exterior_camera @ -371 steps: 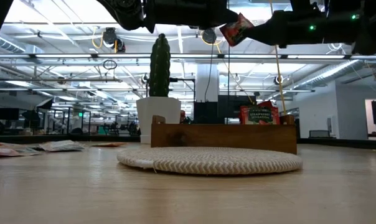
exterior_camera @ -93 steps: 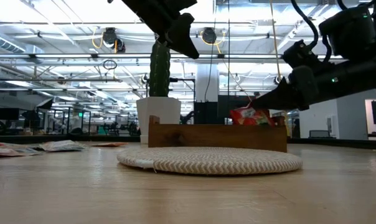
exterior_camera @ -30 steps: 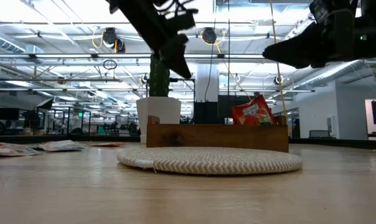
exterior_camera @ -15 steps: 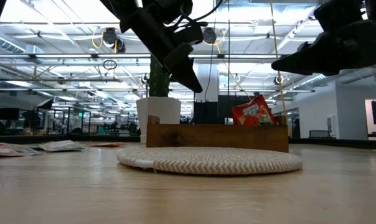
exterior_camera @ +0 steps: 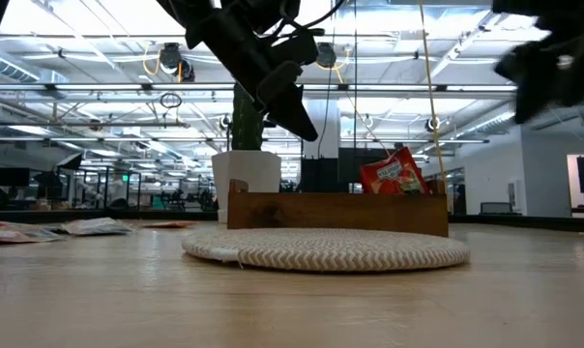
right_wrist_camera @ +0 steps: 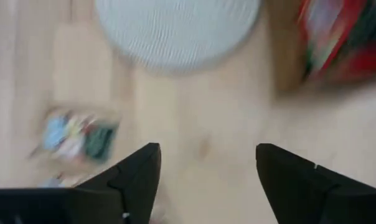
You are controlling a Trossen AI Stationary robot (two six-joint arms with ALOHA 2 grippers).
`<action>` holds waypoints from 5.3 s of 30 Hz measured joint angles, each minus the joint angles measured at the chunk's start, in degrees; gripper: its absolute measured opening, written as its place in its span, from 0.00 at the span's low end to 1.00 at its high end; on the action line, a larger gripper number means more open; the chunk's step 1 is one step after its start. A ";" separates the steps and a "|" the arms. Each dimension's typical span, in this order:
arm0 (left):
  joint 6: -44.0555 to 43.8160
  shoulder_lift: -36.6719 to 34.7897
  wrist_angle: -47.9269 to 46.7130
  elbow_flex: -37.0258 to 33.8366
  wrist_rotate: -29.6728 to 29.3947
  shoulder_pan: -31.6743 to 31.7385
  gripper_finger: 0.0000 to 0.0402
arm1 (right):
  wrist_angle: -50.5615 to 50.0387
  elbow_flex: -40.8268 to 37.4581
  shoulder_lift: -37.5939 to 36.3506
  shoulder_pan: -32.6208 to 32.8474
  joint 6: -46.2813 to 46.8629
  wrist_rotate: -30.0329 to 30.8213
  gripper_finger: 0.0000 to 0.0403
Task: Pick & Place Tea
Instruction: Put the brown tea bag into the middle section of the wooden organizer
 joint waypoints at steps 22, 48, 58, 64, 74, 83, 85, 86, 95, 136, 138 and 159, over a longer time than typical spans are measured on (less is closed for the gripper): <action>-0.22 -0.02 0.06 0.00 0.24 -0.48 0.16 | 29.76 -9.36 7.70 7.71 44.54 -27.33 0.58; -0.13 -0.07 0.10 0.00 0.22 -0.48 0.16 | 27.11 -21.47 7.35 2.82 41.24 -11.62 0.48; -0.44 -0.07 0.08 0.00 0.19 -0.48 0.16 | 26.73 -21.60 6.27 -0.69 26.59 -2.12 0.43; -0.22 -0.07 0.08 0.02 0.19 -0.48 0.16 | 26.75 -21.86 3.66 -0.69 19.97 -1.46 0.39; -0.20 -0.07 0.06 0.02 0.19 -0.48 0.16 | 24.43 -18.53 3.65 -8.48 9.19 -5.48 0.51; -0.17 -0.07 0.04 0.02 0.19 -0.48 0.16 | -3.61 6.78 10.92 -6.38 3.36 -8.25 0.48; -0.20 -0.07 0.06 0.02 0.19 -0.48 0.16 | -6.09 10.06 14.45 -4.94 3.41 -9.08 0.47; -0.20 -0.07 0.03 0.02 0.19 -0.48 0.16 | -7.15 11.31 16.41 -4.26 3.31 -9.13 0.47; -0.66 -0.07 0.06 0.02 0.19 -0.55 0.16 | -12.42 17.07 31.78 -2.07 0.38 -11.49 0.50; -2.96 -0.07 0.39 0.02 0.61 -0.55 0.16 | -0.77 3.39 26.55 -1.74 7.91 -6.58 0.02; -4.00 -0.07 1.29 0.02 0.63 -0.55 0.16 | -1.89 2.99 23.37 -0.75 8.58 2.12 0.02; -26.51 -0.07 9.48 0.02 21.85 -1.21 0.27 | 70.16 -14.63 19.73 -10.66 -43.01 33.47 0.02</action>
